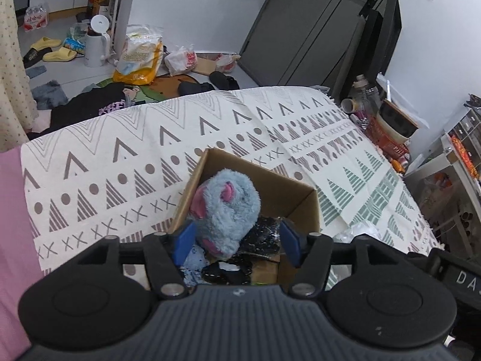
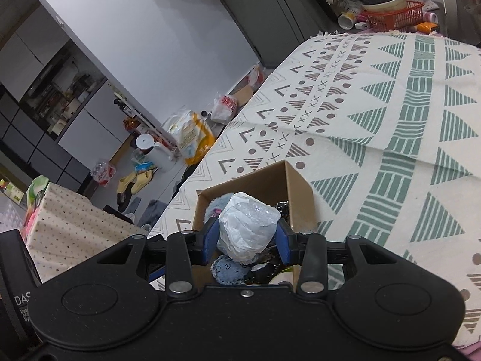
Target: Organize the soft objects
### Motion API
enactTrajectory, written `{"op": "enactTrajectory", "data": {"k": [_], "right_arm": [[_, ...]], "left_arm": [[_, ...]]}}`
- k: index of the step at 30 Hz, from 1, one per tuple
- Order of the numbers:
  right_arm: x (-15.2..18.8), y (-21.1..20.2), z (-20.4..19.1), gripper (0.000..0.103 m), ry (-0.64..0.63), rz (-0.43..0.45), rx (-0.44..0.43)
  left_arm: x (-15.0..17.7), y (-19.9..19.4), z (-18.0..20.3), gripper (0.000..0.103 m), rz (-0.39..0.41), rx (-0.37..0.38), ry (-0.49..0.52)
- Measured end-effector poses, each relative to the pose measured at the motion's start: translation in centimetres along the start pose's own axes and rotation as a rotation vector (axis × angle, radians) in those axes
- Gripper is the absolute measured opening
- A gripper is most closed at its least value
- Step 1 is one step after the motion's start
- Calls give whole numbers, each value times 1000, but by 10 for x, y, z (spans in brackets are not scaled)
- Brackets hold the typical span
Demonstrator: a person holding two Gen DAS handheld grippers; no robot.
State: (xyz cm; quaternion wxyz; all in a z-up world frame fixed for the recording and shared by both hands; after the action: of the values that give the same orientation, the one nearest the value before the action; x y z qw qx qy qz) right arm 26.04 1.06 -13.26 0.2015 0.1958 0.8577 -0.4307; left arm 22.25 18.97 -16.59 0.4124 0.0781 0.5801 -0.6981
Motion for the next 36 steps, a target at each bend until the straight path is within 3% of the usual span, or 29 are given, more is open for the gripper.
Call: {"op": "enactTrajectory", "data": {"k": [5,8,24,28,36], "right_arm": [[1,3,-2,43,-5,-4,-18],[2,5,4,60,18,-18,-26],[3,-28,37,60,78,-12,-17],[1,-46,44,62,80,10,-6],[-4,-88,58,90,43,62,23]], "left_arm": [[0,0,0,68,2,-19,11],[2,1,1,71,-2,-33,20],[6,-9,20,71,-6,-66,57],[10,-23,30,78,-11,-66,83],[23,-50,51,90,-44,-64,114]]}}
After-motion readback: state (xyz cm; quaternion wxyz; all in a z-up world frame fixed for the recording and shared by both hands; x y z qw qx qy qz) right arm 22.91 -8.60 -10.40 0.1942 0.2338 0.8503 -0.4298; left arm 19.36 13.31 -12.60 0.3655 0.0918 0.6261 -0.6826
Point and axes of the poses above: each gripper's, at about its wrist camera, not at the fingertips, and y roughly the way its jaws point, z to its right, x to its underside, the point moved 6 cm from there along y, roughly the way its jaws point, and after that the axes turned 5 degrees about y, right-handed, at the moved point
